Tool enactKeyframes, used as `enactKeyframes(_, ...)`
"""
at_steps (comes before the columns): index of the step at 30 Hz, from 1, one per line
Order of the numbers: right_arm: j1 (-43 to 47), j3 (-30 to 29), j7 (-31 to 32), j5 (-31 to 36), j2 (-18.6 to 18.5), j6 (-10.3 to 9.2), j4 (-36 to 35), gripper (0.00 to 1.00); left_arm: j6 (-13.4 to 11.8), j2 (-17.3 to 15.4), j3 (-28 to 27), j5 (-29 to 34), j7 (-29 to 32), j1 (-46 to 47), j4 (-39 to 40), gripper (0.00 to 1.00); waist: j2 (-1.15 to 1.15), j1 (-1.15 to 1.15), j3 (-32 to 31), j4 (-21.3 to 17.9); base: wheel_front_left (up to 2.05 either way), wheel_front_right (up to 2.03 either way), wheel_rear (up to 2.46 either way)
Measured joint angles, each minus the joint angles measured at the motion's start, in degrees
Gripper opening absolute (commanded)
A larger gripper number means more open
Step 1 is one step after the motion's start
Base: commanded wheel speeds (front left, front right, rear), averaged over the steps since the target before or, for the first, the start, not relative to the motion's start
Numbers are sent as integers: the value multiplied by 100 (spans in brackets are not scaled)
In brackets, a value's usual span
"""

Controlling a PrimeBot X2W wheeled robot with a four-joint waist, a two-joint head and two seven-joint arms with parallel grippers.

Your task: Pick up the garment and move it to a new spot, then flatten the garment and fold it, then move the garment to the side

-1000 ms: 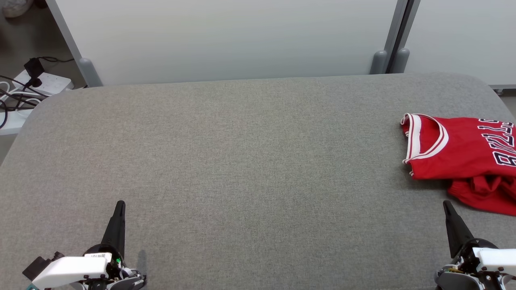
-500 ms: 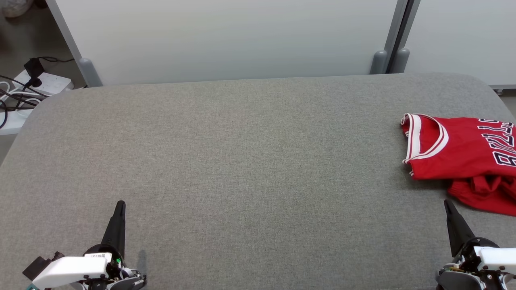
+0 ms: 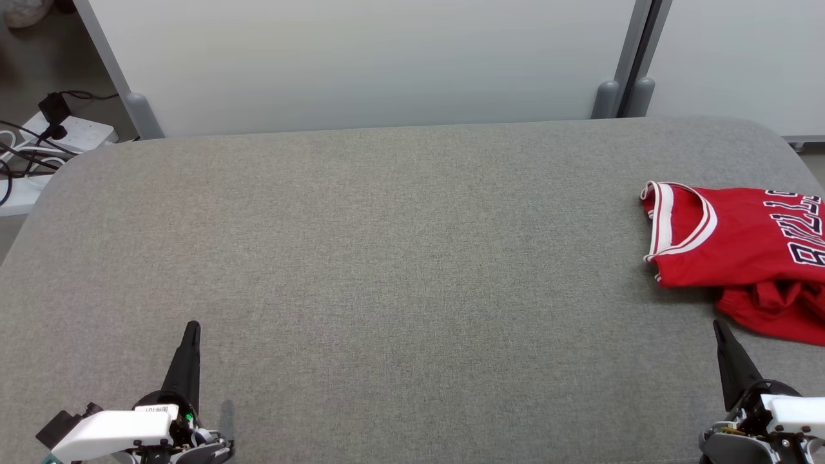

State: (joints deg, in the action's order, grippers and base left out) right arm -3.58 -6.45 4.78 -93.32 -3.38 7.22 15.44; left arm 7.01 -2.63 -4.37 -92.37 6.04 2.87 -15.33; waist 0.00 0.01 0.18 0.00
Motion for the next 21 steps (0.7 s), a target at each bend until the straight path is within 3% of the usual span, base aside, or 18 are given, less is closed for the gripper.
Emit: enactKeyframes(21,-1,-26,34,9,21,0,2,0,0,5,-11,0,1,0,0,0,0,0,0,0,0,0,0)
